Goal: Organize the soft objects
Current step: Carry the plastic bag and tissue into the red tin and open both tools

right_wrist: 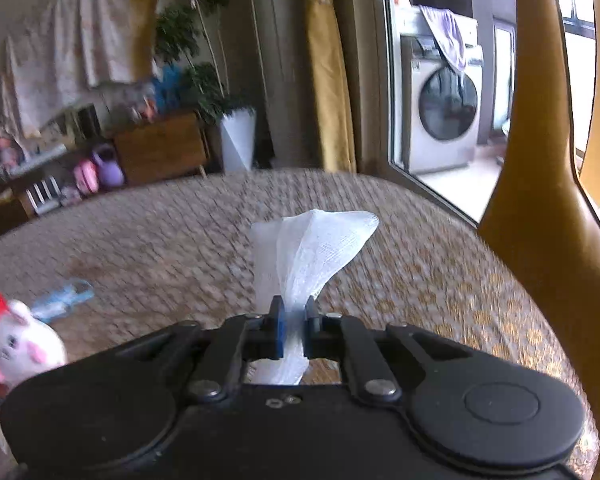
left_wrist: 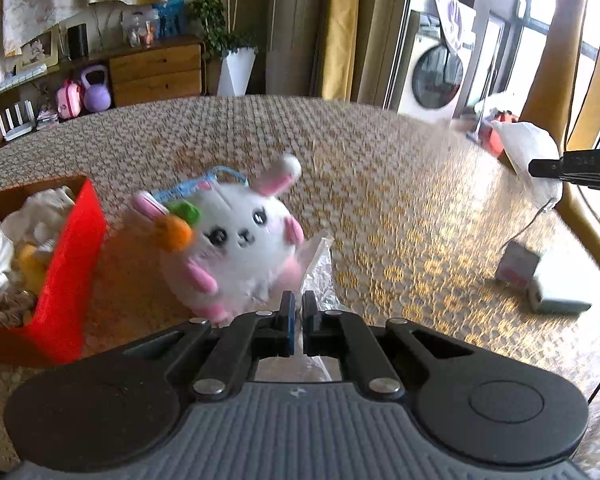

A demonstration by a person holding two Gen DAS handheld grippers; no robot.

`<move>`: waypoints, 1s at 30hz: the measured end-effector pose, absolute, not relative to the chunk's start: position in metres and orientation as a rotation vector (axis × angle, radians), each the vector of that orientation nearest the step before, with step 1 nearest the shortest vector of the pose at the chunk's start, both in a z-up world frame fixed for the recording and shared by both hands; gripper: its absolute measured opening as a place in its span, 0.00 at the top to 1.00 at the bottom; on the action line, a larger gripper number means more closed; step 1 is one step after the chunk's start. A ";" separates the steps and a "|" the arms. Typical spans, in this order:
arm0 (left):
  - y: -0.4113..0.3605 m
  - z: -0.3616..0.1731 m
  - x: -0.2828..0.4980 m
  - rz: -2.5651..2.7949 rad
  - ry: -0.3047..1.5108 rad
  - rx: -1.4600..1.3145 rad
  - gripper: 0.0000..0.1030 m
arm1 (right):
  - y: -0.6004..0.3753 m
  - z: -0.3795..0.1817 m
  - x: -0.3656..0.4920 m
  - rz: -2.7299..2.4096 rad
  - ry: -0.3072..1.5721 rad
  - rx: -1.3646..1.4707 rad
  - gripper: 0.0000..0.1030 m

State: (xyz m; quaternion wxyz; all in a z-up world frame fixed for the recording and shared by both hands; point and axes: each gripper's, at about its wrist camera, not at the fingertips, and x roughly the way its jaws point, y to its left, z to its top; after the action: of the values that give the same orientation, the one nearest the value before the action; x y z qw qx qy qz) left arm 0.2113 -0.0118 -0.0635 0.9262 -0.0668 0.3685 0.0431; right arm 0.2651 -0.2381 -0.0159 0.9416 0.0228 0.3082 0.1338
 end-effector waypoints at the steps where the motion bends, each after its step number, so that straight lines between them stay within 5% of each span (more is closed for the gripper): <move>1: -0.009 -0.058 0.209 0.086 0.747 -0.142 0.97 | -0.238 -0.007 0.261 0.282 0.615 0.053 0.93; 14: 0.040 0.003 0.175 0.072 0.673 -0.184 0.97 | -0.186 0.061 0.211 0.510 0.583 0.070 0.93; 30: 0.147 0.038 0.138 0.199 0.600 -0.195 0.97 | -0.040 0.079 0.171 0.781 0.638 -0.031 0.93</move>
State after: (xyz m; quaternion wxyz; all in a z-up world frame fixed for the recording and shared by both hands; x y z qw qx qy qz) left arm 0.1385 0.1474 0.0382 0.9458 -0.0956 0.2946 0.0976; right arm 0.1707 -0.0402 0.0791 0.8754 -0.0151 0.3057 0.3741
